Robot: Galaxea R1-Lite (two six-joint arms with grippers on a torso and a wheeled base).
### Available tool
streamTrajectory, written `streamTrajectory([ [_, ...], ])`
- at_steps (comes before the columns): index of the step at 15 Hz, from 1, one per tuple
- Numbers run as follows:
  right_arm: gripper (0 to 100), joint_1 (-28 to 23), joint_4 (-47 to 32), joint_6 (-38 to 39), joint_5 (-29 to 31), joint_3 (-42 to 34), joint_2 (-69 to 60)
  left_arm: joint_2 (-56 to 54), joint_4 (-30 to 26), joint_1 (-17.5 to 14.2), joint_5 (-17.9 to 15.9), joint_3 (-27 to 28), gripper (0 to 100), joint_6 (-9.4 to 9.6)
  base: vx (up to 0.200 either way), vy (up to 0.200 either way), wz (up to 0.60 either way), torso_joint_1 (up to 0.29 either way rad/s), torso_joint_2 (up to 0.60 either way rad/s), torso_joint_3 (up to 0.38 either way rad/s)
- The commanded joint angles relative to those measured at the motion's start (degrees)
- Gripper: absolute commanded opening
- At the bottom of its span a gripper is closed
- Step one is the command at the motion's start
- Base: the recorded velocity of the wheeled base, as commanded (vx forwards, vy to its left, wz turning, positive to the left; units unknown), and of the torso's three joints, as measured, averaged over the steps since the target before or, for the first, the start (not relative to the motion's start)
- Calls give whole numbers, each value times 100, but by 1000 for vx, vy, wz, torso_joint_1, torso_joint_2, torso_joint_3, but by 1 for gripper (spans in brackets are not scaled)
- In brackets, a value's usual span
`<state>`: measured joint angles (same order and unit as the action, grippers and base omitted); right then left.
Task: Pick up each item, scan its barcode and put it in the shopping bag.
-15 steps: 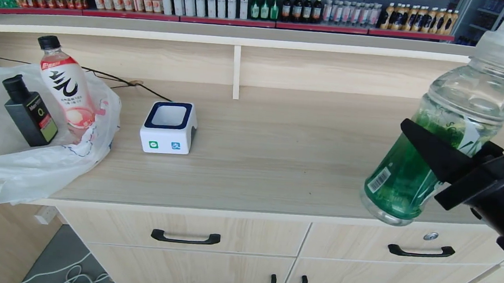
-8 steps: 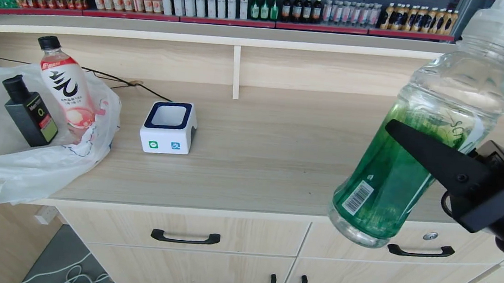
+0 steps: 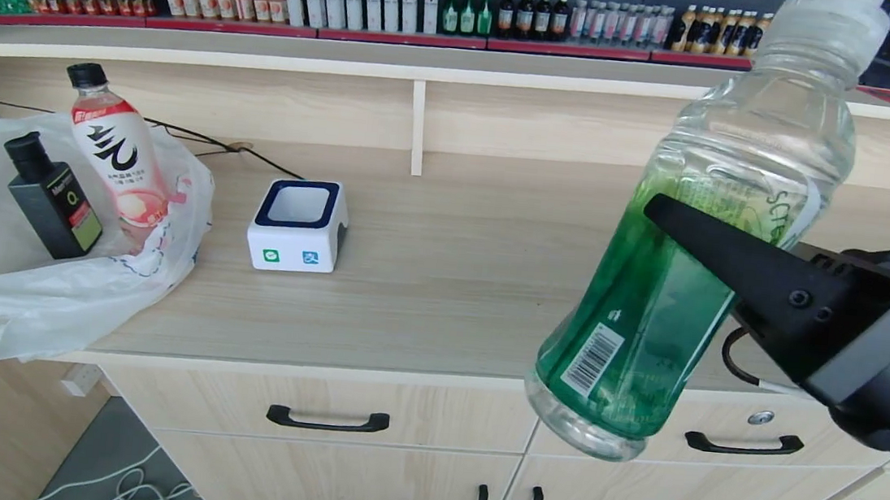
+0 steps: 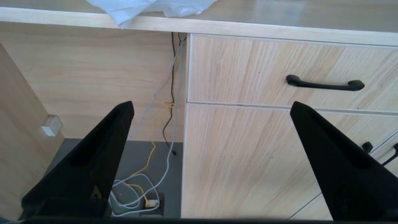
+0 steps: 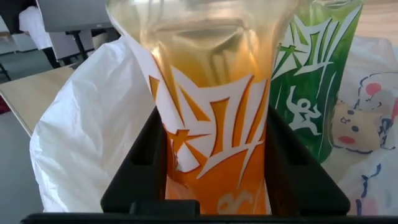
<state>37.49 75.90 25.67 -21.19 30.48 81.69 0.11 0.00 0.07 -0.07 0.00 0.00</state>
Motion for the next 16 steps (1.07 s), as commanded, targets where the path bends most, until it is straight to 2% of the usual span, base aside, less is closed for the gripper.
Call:
streamTrajectory([
  [1, 0, 250, 856, 588, -122, 55, 488, -2, 0, 1, -1, 0, 100, 0, 0, 0, 0, 0, 0, 0],
  [3, 0, 259, 1349, 702, -509, -42, 664, -2, 0, 1, -1, 0, 100, -9, 0, 0, 0, 0, 0, 0],
  [5, 0, 294, 1410, 904, -817, 11, 761, -2, 0, 1, -1, 0, 100, 0, 0, 0, 0, 0, 0, 0],
  [7, 0, 347, 1410, 1300, -887, 160, 770, -2, 0, 1, -1, 0, 100, 0, 0, 0, 0, 0, 0, 0],
  [11, 0, 400, 1410, 1388, -896, 424, 919, -2, 0, 1, -1, 0, 100, 0, 0, 0, 0, 0, 0, 0],
  [16, 0, 417, 1410, 1862, -1028, 714, 761, -2, 0, 1, -1, 0, 100, 0, 0, 0, 0, 0, 0, 0],
])
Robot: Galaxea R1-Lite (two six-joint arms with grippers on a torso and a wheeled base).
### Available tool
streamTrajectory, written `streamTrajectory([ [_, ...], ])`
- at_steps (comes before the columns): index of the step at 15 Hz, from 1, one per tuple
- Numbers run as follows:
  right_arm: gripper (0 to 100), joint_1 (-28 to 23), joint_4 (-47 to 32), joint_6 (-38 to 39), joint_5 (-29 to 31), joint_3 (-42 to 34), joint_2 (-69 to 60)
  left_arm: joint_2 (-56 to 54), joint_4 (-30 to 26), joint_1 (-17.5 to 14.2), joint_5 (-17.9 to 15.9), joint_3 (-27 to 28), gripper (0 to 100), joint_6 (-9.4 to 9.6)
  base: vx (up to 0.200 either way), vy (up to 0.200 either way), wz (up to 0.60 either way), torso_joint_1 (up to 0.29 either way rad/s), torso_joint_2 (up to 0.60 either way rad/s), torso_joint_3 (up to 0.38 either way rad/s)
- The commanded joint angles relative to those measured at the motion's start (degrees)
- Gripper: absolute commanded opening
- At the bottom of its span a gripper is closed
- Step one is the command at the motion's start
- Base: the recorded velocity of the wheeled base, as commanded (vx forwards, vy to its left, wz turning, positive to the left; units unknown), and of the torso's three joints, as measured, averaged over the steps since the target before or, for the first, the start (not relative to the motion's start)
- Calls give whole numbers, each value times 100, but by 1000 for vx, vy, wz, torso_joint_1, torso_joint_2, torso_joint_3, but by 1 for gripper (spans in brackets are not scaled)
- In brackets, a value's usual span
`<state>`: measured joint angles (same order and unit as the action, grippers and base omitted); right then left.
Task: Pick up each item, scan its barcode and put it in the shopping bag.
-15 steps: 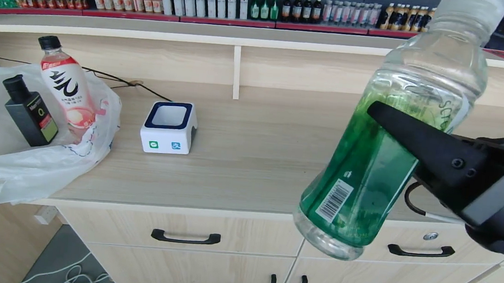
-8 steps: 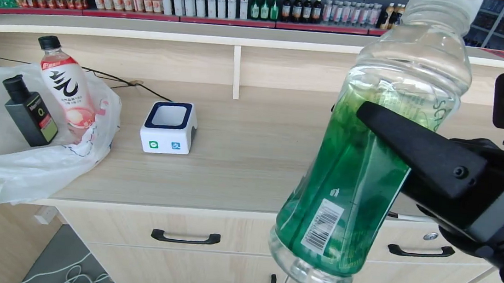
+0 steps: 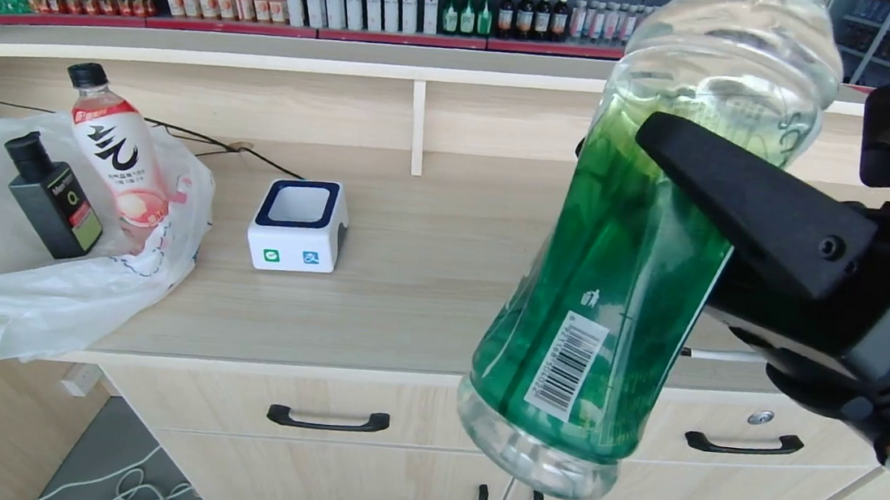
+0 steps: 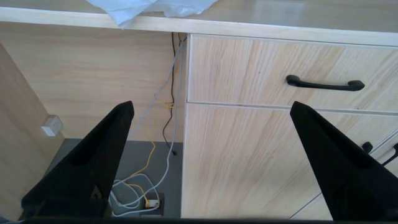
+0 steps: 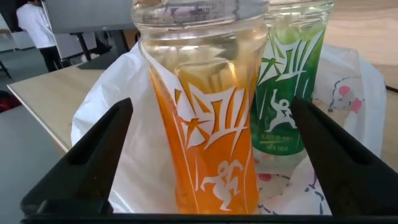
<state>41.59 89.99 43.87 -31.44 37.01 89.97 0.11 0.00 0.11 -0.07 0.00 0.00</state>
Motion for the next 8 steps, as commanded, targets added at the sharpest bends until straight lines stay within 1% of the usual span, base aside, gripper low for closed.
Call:
streamTrajectory([
  [1, 0, 7, 1, 148, -161, 25, -137, -2, 0, -2, -1, 0, 100, 0, 0, 0, 0, 0, 0, 0],
  [8, 0, 7, 1, 209, -249, -10, -208, -2, 0, -2, -1, 0, 100, 0, 0, 0, 0, 0, 0, 0],
])
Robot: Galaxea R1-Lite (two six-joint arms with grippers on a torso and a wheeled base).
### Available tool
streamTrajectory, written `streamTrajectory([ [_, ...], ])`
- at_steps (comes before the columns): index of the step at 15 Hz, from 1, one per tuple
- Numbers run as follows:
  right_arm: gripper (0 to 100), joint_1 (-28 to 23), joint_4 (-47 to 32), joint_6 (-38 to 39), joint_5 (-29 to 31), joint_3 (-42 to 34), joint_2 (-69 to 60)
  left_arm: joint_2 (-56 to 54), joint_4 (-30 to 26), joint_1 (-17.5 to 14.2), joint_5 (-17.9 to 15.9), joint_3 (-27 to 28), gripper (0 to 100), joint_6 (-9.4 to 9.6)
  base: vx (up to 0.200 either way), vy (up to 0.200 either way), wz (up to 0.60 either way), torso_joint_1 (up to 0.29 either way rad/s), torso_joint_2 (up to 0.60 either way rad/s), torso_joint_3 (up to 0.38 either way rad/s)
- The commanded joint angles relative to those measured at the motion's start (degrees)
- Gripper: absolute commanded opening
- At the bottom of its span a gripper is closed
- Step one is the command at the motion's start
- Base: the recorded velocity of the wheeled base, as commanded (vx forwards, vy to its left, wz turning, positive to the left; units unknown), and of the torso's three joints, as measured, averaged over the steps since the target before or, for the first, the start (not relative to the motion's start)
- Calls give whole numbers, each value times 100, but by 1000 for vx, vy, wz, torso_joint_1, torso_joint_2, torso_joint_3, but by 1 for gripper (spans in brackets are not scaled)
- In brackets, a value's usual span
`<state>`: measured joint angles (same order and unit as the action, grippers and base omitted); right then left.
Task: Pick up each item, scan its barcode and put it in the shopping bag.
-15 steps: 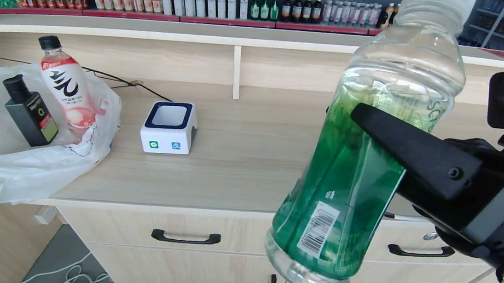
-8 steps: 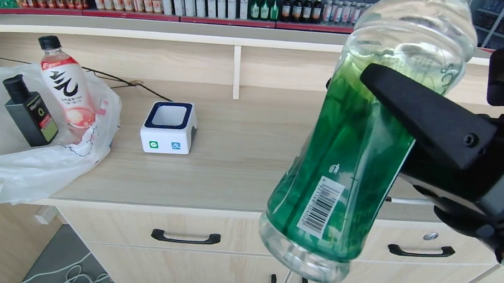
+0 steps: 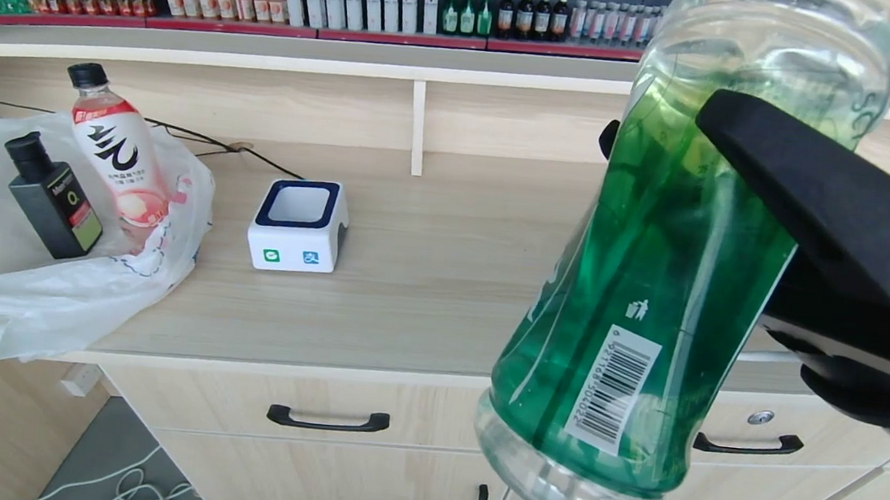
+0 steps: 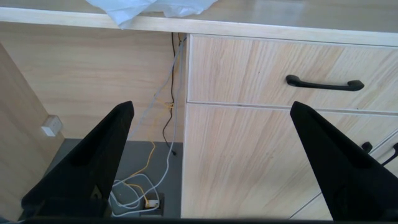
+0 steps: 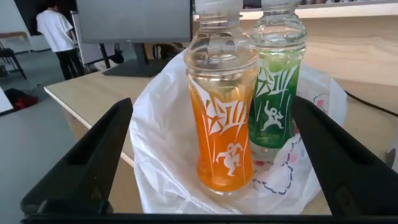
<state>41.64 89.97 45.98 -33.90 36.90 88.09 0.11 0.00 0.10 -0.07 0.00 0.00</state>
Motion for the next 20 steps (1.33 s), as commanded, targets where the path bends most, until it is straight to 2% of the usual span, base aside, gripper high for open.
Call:
streamTrajectory([
  [1, 0, 2, 3, -2, -2, -16, -20, -2, 0, -1, -1, 0, 100, 0, 0, 0, 0, 0, 0, 0],
  [17, 0, 19, 3, -72, -20, -131, -2, -2, 0, -1, -1, 0, 100, 0, 0, 0, 0, 0, 0, 0],
  [20, 0, 19, 3, -415, -20, -166, 68, -2, 0, -1, -1, 0, 100, 0, 0, 0, 0, 0, 0, 0],
])
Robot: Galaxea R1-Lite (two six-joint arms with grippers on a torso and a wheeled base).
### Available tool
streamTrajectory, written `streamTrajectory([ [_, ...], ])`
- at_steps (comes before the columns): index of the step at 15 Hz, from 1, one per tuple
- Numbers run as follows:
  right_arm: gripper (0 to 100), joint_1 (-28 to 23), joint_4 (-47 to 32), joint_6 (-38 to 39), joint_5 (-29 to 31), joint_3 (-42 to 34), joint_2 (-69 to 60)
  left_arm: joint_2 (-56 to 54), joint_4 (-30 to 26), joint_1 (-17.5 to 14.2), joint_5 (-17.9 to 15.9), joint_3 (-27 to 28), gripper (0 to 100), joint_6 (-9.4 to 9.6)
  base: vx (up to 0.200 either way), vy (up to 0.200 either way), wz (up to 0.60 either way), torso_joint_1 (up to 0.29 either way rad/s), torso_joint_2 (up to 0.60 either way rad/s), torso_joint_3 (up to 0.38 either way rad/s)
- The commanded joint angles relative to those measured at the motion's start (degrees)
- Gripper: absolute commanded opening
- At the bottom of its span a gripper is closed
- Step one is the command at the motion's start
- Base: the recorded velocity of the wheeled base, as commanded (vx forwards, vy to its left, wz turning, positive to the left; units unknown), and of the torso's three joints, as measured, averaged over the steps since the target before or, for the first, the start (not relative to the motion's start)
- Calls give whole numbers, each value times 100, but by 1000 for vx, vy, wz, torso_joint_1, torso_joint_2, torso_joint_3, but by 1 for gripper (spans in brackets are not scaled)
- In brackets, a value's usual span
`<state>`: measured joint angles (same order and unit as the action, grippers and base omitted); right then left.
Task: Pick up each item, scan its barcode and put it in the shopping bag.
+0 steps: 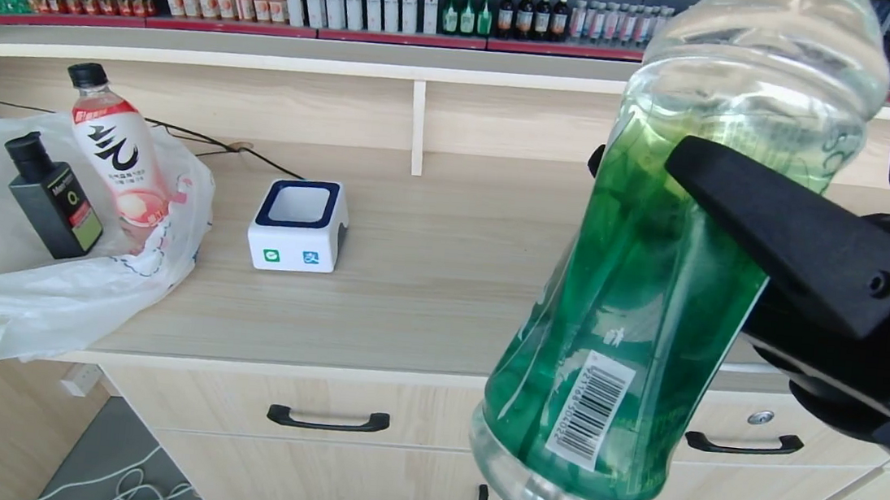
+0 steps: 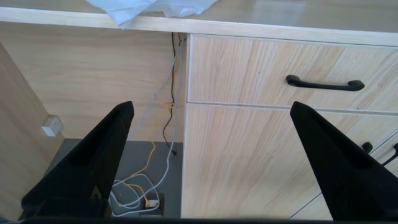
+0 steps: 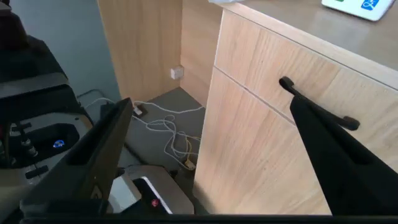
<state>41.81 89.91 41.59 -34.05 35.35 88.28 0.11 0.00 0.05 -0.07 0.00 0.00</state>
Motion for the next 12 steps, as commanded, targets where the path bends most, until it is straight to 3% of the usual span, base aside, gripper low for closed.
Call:
streamTrajectory([
  [1, 0, -7, 9, -169, 3, -11, 57, -2, 0, 4, -1, 0, 100, 0, 0, 0, 0, 0, 0, 0],
  [7, 0, -130, 9, -1567, 162, -433, 172, -2, 0, 4, 7, 0, 100, 0, 0, 0, 0, 0, 0, 0],
  [9, 0, -121, -527, -2314, 1164, -310, 128, -2, 0, 4, -1, 0, 100, 0, 0, 0, 0, 0, 0, 0],
  [12, 0, -130, -738, -2999, 2333, -442, 13, -2, 0, 4, -1, 0, 100, 0, 0, 0, 0, 0, 0, 0],
])
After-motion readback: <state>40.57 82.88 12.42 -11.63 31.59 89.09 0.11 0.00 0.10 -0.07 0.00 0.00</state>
